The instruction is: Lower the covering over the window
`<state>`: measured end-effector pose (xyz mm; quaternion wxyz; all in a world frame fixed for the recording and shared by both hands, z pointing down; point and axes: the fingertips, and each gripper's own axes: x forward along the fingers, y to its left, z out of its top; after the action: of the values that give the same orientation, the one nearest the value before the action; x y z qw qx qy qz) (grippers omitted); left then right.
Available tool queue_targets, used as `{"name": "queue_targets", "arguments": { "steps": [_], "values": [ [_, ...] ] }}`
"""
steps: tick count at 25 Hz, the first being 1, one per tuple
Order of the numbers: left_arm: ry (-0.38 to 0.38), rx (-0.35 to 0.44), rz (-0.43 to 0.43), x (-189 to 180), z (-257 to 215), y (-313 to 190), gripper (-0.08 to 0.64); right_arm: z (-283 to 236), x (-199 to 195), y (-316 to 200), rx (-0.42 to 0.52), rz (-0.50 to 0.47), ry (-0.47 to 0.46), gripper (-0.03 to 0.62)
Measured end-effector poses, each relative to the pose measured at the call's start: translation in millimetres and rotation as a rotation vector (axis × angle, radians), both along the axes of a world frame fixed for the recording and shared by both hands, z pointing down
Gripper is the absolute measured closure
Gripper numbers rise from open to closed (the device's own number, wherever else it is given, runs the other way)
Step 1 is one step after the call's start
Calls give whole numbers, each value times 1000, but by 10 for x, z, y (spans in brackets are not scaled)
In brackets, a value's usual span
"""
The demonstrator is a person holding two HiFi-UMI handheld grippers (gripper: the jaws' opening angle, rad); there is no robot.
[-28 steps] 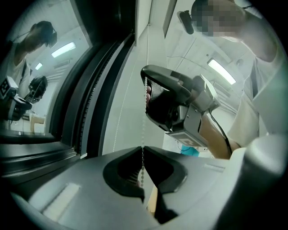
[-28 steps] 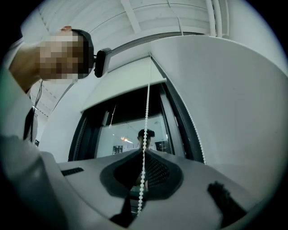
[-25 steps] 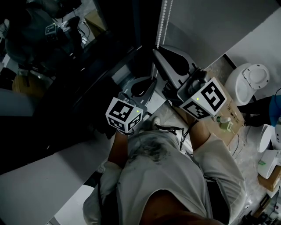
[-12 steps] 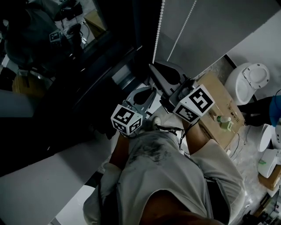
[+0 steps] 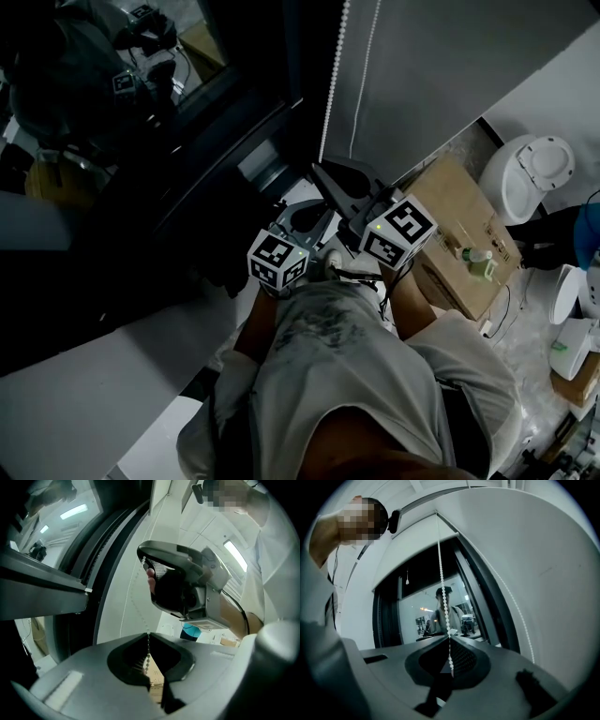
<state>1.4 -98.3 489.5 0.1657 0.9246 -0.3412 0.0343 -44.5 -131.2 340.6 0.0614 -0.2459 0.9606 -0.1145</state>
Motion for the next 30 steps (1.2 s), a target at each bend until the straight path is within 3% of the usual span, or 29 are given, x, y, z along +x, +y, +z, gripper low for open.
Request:
{"name": "queue_targets", "arguments": {
  "steps": [8, 12, 19, 25, 30],
  "values": [
    [15, -17, -1, -66, 3, 97, 535, 113, 48, -18, -18, 19, 10, 572],
    [47, 23, -35, -330, -299, 141, 406, 136, 82, -56, -14, 37, 10, 572],
    [111, 244, -111, -707, -1495, -108, 388, 118, 113, -72, -17, 40, 1, 572],
    [106, 448, -87, -590, -2449, -427, 390, 123, 26, -24, -14, 23, 10, 572],
    [140, 509, -29, -375, -2908, -590, 404, 120, -33, 20, -11, 10, 14, 572]
  ]
}}
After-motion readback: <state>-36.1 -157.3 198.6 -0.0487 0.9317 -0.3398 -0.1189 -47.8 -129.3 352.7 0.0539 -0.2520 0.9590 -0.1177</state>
